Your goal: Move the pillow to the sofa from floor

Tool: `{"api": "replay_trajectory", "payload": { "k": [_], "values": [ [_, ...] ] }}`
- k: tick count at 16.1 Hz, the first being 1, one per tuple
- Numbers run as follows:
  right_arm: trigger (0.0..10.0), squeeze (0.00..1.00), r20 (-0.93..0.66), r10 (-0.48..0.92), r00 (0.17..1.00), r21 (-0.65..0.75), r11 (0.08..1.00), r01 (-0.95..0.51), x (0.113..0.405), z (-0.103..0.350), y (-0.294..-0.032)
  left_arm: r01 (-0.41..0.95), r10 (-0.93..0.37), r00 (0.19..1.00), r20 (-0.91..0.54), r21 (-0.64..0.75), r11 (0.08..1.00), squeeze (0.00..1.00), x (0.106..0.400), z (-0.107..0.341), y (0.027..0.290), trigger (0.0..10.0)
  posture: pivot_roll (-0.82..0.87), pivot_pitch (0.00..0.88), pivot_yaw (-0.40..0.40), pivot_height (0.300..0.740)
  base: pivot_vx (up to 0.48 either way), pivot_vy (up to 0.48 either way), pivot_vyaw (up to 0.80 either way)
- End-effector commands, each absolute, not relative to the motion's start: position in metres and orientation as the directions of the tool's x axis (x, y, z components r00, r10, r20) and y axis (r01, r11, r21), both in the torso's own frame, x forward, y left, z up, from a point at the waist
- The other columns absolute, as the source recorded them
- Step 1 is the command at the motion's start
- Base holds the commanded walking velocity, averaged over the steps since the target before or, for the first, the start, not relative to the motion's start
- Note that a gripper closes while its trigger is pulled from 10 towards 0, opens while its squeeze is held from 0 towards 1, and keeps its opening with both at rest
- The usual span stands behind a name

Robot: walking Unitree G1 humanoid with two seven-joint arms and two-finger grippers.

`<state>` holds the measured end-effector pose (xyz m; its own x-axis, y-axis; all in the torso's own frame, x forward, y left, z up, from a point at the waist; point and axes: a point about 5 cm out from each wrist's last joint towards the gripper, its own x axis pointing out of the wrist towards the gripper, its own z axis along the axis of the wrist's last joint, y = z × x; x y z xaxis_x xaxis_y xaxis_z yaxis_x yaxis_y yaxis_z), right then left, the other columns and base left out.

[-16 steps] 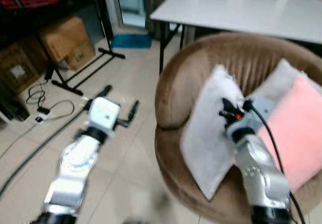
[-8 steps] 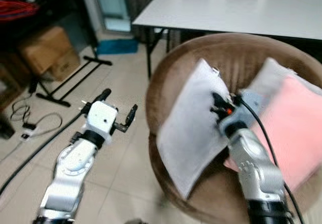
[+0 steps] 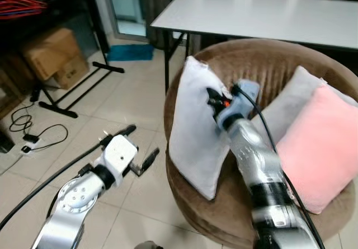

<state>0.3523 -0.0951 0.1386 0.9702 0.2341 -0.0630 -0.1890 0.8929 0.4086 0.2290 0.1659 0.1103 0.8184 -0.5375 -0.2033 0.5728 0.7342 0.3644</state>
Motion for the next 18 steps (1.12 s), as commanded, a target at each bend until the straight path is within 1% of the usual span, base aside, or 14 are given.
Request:
{"api": "replay_trajectory", "payload": {
  "k": [1,3,5,6,7,9,11,12,13,14,18],
  "values": [
    [10.0,0.0,-0.049,0.156,0.986,0.405,0.906,-0.124,0.363,0.141,-0.108,0.625,-0.583,0.78,-0.23,0.355,0.696,0.0,0.225,0.11,0.161,10.0,-0.03,0.023,0.028,0.74,0.0,0.0,0.0],
    [10.0,0.0,-0.074,0.106,0.992,0.396,0.916,-0.068,0.372,0.138,-0.114,0.646,-0.595,0.763,-0.254,0.353,0.677,0.0,0.221,0.108,0.161,10.0,-0.02,0.039,0.025,0.74,0.0,0.0,0.0],
    [10.0,0.0,-0.117,-0.043,0.992,0.344,0.935,0.081,0.384,0.137,-0.132,0.665,-0.607,0.747,-0.272,0.333,0.669,0.0,0.215,0.107,0.16,10.0,-0.02,0.046,0.02,0.74,0.0,0.0,0.0],
    [10.0,0.0,-0.112,-0.11,0.988,0.318,0.938,0.14,0.387,0.139,-0.143,0.669,-0.61,0.743,-0.275,0.33,0.666,0.0,0.214,0.107,0.16,10.0,-0.01,0.046,0.016,0.74,0.0,0.0,0.0],
    [10.0,0.0,-0.108,-0.125,0.986,0.319,0.935,0.153,0.388,0.14,-0.147,0.671,-0.611,0.742,-0.277,0.33,0.664,0.0,0.214,0.107,0.159,10.0,-0.01,0.043,0.016,0.74,0.0,0.0,0.0],
    [10.0,0.0,-0.079,-0.18,0.98,0.3,0.934,0.196,0.392,0.146,-0.163,0.671,-0.611,0.741,-0.279,0.333,0.662,0.0,0.215,0.108,0.161,10.0,-0.01,0.039,0.015,0.74,0.0,0.0,0.0],
    [10.0,0.0,-0.104,-0.159,0.982,0.273,0.945,0.182,0.393,0.143,-0.167,0.675,-0.615,0.738,-0.28,0.333,0.659,0.0,0.216,0.108,0.16,10.0,-0.02,0.03,0.026,0.74,0.0,0.0,0.0],
    [10.0,1.0,-0.231,-0.085,0.969,0.228,0.964,0.139,0.388,0.121,-0.165,0.691,-0.631,0.723,-0.282,0.325,0.646,0.0,0.217,0.108,0.158,10.0,-0.02,0.024,0.035,0.74,0.0,0.0,0.0],
    [10.0,1.0,-0.26,-0.077,0.962,0.225,0.964,0.139,0.386,0.116,-0.166,0.696,-0.637,0.717,-0.283,0.322,0.641,0.0,0.217,0.108,0.157,10.0,-0.02,0.023,0.036,0.74,0.0,0.0,0.0],
    [10.0,1.0,-0.286,-0.123,0.95,0.144,0.975,0.17,0.383,0.11,-0.173,0.706,-0.645,0.708,-0.288,0.316,0.634,0.0,0.218,0.107,0.156,10.0,-0.02,0.022,0.039,0.74,0.0,0.0,0.0],
    [10.0,1.0,-0.238,-0.246,0.94,0.167,0.943,0.289,0.386,0.125,-0.203,0.72,-0.659,0.694,-0.292,0.322,0.615,0.0,0.221,0.107,0.154,10.0,-0.03,0.01,0.049,0.74,0.0,0.0,0.0]
  ]
}}
